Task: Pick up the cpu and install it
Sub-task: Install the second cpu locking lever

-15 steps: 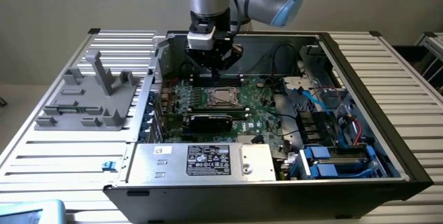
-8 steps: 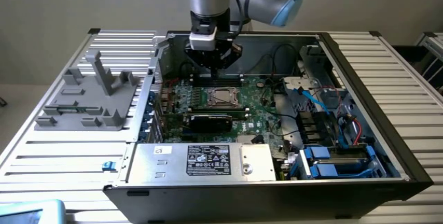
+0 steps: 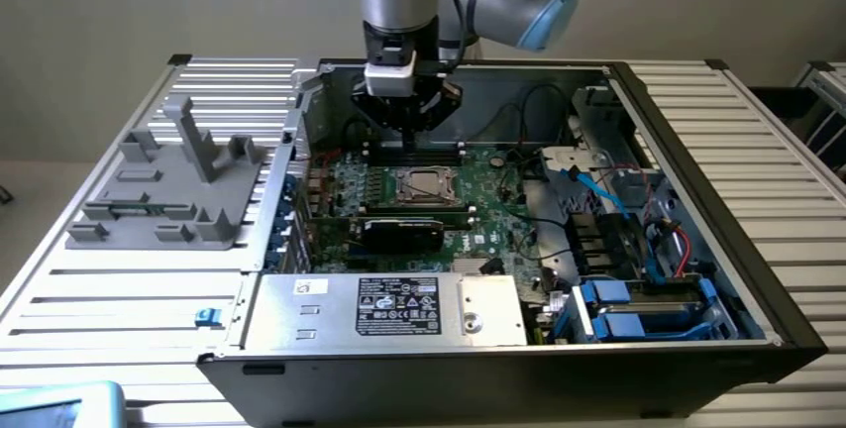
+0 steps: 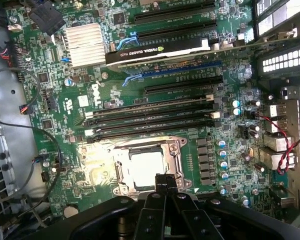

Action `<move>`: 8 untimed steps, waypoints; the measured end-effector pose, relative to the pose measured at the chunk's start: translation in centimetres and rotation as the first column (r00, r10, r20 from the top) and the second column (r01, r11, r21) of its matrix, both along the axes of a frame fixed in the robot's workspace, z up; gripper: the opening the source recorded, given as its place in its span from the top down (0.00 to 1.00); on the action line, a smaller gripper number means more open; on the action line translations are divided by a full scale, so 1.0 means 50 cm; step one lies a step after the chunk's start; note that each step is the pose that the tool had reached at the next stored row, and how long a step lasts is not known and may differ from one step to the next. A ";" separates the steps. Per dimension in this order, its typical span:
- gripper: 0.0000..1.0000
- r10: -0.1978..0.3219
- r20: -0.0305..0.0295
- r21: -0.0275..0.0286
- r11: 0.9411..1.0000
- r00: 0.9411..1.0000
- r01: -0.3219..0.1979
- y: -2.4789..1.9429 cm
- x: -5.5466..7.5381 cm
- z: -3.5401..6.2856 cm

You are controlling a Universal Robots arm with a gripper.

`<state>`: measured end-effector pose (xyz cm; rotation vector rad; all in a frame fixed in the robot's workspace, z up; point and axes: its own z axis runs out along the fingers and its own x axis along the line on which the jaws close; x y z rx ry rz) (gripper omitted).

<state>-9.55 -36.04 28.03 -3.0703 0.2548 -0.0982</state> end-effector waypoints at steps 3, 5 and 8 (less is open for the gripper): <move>0.89 0.013 -0.003 -0.001 1.000 1.000 -0.013 0.0000 -0.002 0.000; 0.89 0.027 -0.007 -0.001 1.000 1.000 -0.027 0.0000 -0.003 0.000; 0.89 0.051 -0.009 -0.001 0.999 0.999 -0.051 0.0001 -0.005 0.000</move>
